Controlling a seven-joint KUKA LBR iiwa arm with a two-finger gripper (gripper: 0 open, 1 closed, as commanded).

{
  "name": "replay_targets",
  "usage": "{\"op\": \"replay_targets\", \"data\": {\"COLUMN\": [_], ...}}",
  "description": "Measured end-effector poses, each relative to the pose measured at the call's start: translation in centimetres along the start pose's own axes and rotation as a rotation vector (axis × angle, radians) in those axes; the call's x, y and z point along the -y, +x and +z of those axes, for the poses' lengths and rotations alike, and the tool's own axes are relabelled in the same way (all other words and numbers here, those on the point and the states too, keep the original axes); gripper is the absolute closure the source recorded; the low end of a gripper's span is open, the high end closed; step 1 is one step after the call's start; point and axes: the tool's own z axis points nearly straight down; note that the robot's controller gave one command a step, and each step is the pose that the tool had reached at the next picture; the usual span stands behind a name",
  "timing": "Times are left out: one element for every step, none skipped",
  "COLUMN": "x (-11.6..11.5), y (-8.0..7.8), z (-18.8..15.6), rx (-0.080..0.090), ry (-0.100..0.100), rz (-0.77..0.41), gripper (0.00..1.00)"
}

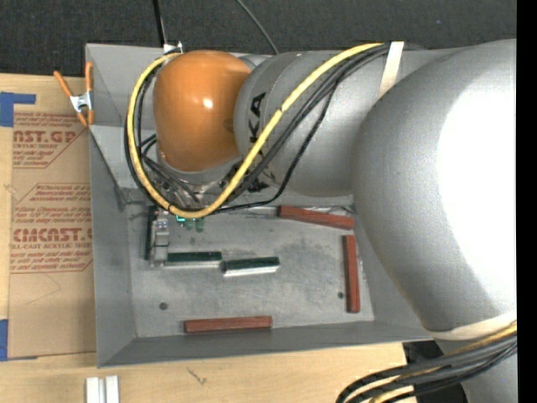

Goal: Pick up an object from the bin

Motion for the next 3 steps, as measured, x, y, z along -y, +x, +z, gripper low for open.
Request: {"op": "replay_targets", "data": {"x": [0.1, 7.3, 9.7], "y": [-0.2, -0.9, -0.8], "z": [-0.5, 6.9, 8.0], "rx": [0.008, 0.011, 0.003], "ry": [-0.002, -0.003, 0.001], "rz": [0.002, 0.005, -0.023], "gripper": [0.0, 0.0, 0.0]}}
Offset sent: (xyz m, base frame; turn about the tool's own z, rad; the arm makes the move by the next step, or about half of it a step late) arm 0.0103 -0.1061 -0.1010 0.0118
